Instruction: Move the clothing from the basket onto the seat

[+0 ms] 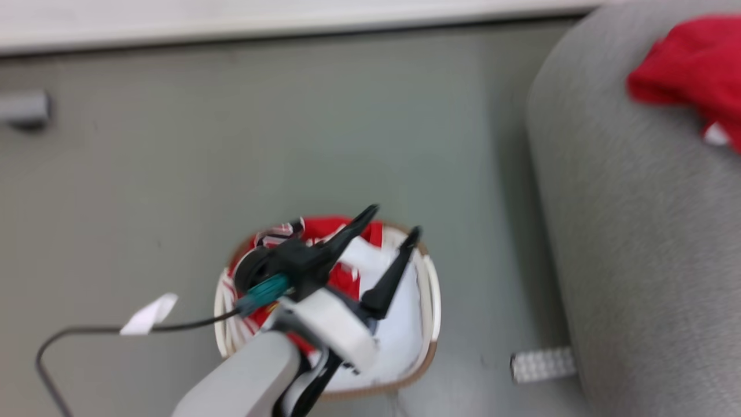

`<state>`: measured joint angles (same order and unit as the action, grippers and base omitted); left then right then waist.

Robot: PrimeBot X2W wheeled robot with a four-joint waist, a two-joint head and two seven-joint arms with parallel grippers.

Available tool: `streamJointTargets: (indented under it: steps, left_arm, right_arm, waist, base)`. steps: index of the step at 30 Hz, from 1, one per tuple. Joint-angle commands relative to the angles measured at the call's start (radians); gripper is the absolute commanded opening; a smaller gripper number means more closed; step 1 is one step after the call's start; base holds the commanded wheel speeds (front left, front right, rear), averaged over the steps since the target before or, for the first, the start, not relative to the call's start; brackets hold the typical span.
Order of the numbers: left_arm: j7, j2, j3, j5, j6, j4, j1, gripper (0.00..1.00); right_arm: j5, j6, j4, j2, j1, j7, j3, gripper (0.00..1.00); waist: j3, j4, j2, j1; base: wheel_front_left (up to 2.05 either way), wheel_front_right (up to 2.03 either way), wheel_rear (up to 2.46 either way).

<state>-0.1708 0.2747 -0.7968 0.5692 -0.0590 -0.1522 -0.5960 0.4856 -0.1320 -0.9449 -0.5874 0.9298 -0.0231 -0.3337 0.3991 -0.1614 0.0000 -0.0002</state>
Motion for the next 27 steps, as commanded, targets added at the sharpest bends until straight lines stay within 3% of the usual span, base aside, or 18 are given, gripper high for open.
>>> streamJointTargets:
  steps: [1, 7, 13, 16, 22, 27]
  left_arm:
    - [-0.018, 0.017, 0.015, 0.017, -0.011, -0.005, 0.041, 1.00]
    - [-0.063, 0.062, 0.103, 0.074, -0.071, 0.019, 0.150, 1.00]
    - [-0.085, 0.106, 0.194, 0.109, -0.128, 0.071, 0.250, 1.00]
    - [-0.090, 0.128, 0.240, 0.104, -0.161, 0.095, 0.304, 1.00]
    - [-0.094, 0.117, 0.335, 0.074, -0.206, 0.143, 0.423, 1.00]
    - [-0.093, 0.069, 0.436, 0.002, -0.184, 0.170, 0.530, 1.00]
  right_arm:
    - [0.029, 0.002, 0.051, -0.018, -0.045, -0.006, -0.023, 1.00]
    - [0.106, 0.002, 0.287, -0.051, -0.173, -0.051, -0.056, 1.00]
    - [0.107, 0.002, 0.496, -0.008, -0.339, -0.081, -0.006, 1.00]
    - [0.064, 0.002, 0.601, 0.047, -0.458, -0.111, 0.065, 1.00]
    - [-0.038, 0.003, 0.753, 0.244, -0.720, -0.169, 0.223, 1.00]
    - [-0.090, 0.002, 0.819, 0.393, -0.874, -0.206, 0.292, 1.00]
  waist:
    - [-0.171, -0.012, 0.0000, 0.0002]
    - [-0.333, 0.009, 0.0000, 0.0002]
    - [-0.408, 0.037, 0.0000, 0.0002]
    - [-0.420, 0.051, 0.0000, 0.0002]
    - [-0.424, 0.073, 0.0000, 0.0002]
    - [-0.415, 0.082, 0.0000, 0.0002]
  base:
    - [0.00, 0.00, 0.00]
    - [0.00, 0.00, 0.00]
    - [0.00, 0.00, 0.00]
    - [0.00, 0.00, 0.00]
    - [0.00, 0.00, 0.00]
    - [0.00, 0.00, 0.00]
